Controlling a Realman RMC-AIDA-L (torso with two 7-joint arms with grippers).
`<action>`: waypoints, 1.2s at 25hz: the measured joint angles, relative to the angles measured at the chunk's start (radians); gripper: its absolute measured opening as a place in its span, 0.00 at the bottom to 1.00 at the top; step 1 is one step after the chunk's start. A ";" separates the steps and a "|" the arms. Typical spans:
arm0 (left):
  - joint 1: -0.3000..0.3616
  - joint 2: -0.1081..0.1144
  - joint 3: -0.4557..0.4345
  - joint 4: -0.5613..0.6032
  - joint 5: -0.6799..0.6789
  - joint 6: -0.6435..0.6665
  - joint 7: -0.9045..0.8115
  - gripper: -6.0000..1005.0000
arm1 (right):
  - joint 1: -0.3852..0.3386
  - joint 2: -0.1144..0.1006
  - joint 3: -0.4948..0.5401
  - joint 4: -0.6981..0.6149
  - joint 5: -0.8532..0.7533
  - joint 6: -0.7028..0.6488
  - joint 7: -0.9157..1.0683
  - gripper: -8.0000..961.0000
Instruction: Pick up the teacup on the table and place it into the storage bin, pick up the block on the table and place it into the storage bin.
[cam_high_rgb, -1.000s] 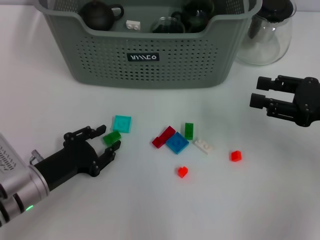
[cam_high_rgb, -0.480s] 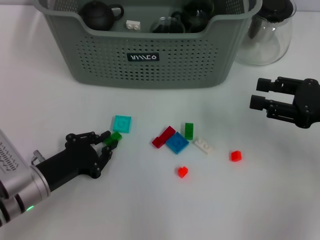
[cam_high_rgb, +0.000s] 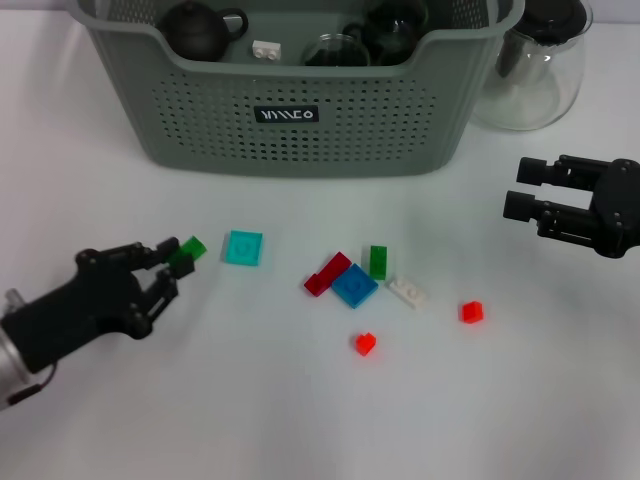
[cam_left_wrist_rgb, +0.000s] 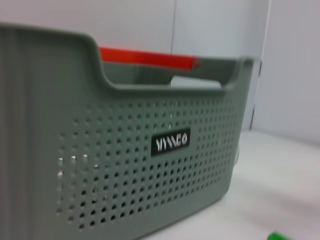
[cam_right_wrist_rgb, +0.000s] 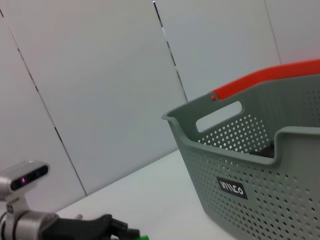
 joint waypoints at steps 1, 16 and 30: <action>0.001 0.001 0.001 0.028 0.000 0.037 -0.055 0.21 | 0.000 0.000 0.000 0.000 0.000 0.000 0.000 0.64; -0.250 0.113 0.003 0.165 -0.192 0.459 -0.800 0.25 | 0.000 0.004 -0.003 0.000 0.000 0.000 -0.010 0.64; -0.604 0.208 0.581 0.392 -0.073 -0.242 -1.383 0.28 | -0.003 0.006 -0.007 -0.001 0.000 0.000 -0.012 0.64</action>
